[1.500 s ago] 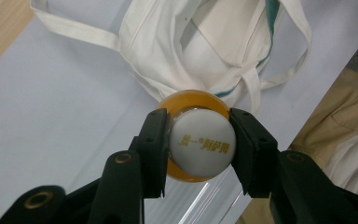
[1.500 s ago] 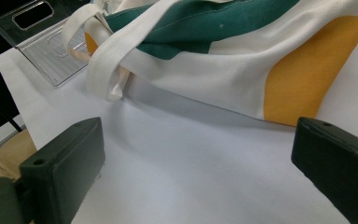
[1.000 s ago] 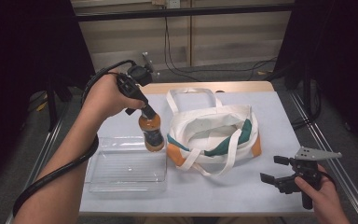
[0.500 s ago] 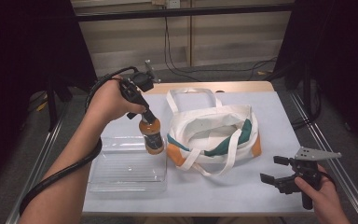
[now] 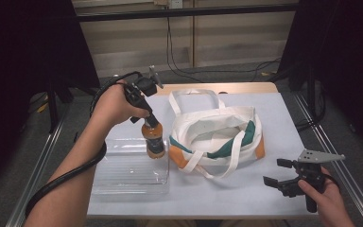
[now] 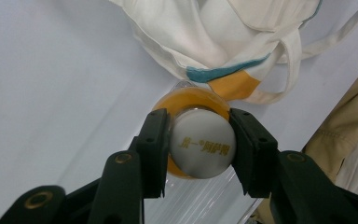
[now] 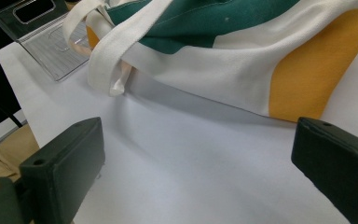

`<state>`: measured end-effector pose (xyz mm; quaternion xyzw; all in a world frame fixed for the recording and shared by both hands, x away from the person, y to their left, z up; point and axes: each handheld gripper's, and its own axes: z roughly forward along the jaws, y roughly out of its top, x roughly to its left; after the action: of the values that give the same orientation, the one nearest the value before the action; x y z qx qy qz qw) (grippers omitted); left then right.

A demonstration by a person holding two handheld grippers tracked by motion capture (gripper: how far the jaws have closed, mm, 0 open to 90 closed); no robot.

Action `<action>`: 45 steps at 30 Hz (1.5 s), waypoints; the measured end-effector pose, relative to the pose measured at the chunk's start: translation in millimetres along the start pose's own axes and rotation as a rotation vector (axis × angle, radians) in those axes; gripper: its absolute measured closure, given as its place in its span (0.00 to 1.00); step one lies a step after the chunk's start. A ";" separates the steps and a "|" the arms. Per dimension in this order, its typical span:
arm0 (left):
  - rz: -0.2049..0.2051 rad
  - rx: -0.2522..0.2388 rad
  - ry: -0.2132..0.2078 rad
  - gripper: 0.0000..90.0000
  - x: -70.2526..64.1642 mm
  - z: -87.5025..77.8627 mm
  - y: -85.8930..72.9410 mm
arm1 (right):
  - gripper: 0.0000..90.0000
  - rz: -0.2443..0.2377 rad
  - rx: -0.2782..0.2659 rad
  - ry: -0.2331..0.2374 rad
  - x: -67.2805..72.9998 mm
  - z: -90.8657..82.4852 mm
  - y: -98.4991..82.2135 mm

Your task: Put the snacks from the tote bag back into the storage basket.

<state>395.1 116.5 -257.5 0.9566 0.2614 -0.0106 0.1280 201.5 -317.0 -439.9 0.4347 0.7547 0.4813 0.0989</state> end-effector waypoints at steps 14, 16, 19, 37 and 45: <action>0.022 0.011 -0.007 0.66 -1.6 9.8 4.8 | 0.03 -0.006 0.002 0.003 1.3 1.5 -0.1; 0.022 0.011 -0.006 0.66 -2.6 11.0 5.7 | 0.03 -0.006 0.004 0.002 1.2 1.4 -0.2; 0.020 0.012 -0.012 0.66 -3.6 12.7 6.1 | 0.03 -0.005 0.002 0.003 0.7 0.8 -0.2; 0.044 0.025 -0.019 0.66 -3.5 20.2 4.4 | 0.03 -0.004 0.005 0.003 0.8 1.2 -0.4; 0.044 0.024 -0.018 0.66 -3.8 23.8 4.3 | 0.03 -0.002 0.004 0.005 0.9 1.0 -0.4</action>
<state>395.1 105.2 -279.1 0.9635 0.2390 -0.0197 0.1190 201.3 -315.8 -440.6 0.4328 0.7565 0.4807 0.0967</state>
